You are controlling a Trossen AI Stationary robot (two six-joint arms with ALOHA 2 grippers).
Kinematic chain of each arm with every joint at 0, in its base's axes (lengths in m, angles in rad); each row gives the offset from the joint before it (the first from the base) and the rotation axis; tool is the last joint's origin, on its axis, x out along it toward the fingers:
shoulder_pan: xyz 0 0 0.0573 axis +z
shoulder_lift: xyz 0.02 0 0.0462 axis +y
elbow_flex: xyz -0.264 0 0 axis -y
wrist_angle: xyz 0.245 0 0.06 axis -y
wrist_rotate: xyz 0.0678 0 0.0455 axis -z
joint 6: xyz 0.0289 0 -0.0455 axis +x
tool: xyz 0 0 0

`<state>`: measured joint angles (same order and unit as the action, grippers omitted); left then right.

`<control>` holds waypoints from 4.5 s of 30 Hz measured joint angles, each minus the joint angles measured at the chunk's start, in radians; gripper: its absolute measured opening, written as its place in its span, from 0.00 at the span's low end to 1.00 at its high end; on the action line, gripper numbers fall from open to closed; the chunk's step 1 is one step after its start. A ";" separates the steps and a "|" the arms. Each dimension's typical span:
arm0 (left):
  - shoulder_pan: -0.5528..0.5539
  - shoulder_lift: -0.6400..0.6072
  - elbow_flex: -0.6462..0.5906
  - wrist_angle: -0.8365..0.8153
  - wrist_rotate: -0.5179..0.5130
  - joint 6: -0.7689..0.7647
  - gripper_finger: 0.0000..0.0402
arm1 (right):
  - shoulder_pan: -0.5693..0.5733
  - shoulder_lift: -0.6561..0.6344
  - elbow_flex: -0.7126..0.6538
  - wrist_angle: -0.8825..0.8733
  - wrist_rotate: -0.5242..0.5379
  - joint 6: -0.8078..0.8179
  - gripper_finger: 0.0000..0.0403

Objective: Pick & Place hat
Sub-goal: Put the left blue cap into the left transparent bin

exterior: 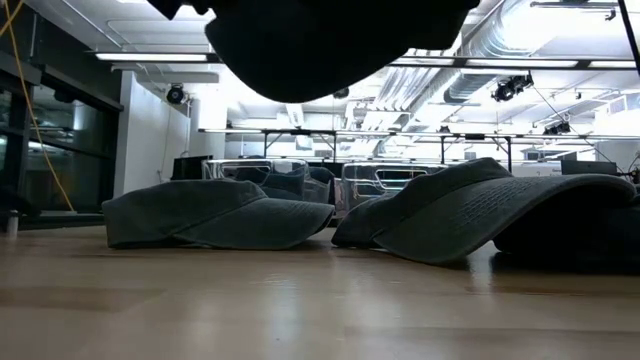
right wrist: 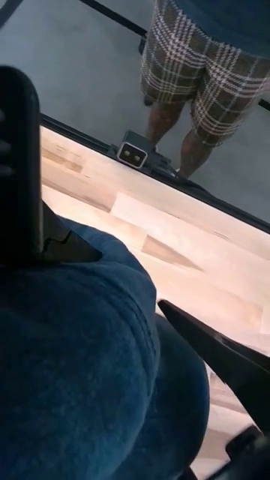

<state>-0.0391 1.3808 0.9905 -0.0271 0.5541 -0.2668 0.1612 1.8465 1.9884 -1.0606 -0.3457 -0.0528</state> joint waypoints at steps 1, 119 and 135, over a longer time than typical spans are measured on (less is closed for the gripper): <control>0.000 0.000 0.000 0.008 0.009 0.000 0.48 | -0.003 0.000 0.000 0.007 0.000 0.000 0.00; 0.831 -0.002 -0.445 1.093 0.381 -0.639 0.00 | -0.363 -0.073 -0.154 0.489 0.545 0.032 0.59; 0.831 -0.002 -0.445 1.070 0.433 -0.621 0.00 | -0.524 -0.052 -0.153 0.514 0.356 -0.042 0.59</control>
<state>0.7918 1.3792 0.5453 1.0433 0.9872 -0.8874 -0.3632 1.7948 1.8351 -0.5471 0.0106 -0.0944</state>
